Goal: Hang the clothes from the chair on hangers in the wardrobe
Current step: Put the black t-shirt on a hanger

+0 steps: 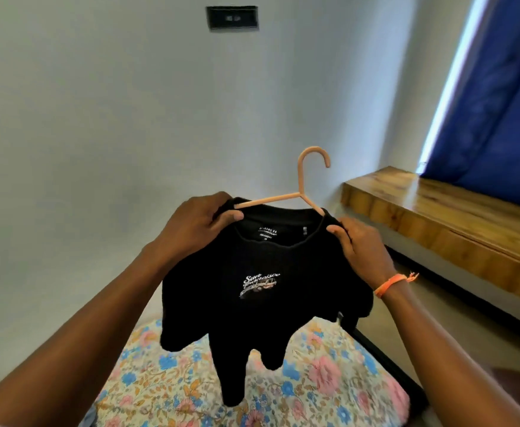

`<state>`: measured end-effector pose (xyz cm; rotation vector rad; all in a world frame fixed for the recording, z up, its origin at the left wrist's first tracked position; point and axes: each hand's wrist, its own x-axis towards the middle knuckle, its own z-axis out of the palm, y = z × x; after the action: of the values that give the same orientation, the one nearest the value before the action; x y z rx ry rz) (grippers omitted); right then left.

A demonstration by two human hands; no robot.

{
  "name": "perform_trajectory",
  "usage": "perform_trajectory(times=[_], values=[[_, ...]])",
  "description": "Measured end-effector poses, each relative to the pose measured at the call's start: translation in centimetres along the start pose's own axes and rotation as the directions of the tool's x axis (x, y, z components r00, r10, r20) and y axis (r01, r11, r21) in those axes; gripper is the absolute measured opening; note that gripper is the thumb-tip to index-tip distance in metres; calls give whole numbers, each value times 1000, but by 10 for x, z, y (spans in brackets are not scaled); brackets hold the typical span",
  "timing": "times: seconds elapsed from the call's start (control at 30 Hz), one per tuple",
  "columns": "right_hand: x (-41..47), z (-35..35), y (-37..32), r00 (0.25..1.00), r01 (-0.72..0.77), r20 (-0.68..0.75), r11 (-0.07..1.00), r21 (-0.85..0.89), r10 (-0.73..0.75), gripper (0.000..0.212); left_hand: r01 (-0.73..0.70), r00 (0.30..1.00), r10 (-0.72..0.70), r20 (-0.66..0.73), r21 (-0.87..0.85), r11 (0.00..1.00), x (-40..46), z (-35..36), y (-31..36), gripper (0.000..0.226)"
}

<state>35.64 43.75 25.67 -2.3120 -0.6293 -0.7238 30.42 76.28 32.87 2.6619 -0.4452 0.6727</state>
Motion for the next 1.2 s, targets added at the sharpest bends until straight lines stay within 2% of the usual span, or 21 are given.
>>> perform_trajectory(times=[0.07, 0.17, 0.3, 0.37, 0.53, 0.6, 0.67, 0.8, 0.87, 1.0, 1.1, 1.2], values=[[-32, -29, -3, 988, -53, -151, 994, -98, 38, 38, -91, 993, 96, 72, -77, 993, 3, 10, 18, 31], [-79, -85, 0, 959, -142, -280, 938, -317, 51, 44, -202, 967, 227, 116, -195, 960, 7, 34, 59, 38], [-135, -165, 6, 921, -259, -387, 807, -530, 42, 42, -328, 923, 372, 104, -299, 896, 15, 70, 129, 38], [-164, -207, 8, 898, -332, -437, 742, -583, 59, 46, -382, 907, 419, 40, -340, 859, 16, 84, 175, 37], [-244, -307, 12, 815, -525, -568, 565, -636, 118, 53, -477, 876, 449, -175, -446, 757, 12, 120, 304, 29], [-282, -352, 20, 759, -621, -621, 502, -602, 196, 64, -525, 850, 470, -239, -465, 713, 10, 137, 362, 27], [-325, -400, 32, 691, -702, -670, 471, -534, 270, 65, -570, 820, 496, -286, -489, 661, 6, 155, 426, 24], [-411, -490, 58, 659, -737, -703, 417, -533, 267, 56, -605, 790, 533, -302, -518, 604, -7, 190, 559, 25], [-452, -541, 73, 620, -769, -743, 379, -514, 251, 52, -621, 775, 543, -322, -543, 565, -12, 206, 630, 25], [-513, -636, 97, 521, -854, -814, 180, -489, 257, 52, -621, 772, 546, -326, -569, 539, -21, 233, 750, 25], [-542, -693, 120, 503, -860, -830, 51, -507, 243, 62, -596, 785, 555, -275, -580, 556, -26, 257, 825, 24], [-564, -743, 151, 512, -849, -835, -25, -527, 200, 64, -618, 773, 573, -271, -523, 586, -25, 286, 894, 27]])
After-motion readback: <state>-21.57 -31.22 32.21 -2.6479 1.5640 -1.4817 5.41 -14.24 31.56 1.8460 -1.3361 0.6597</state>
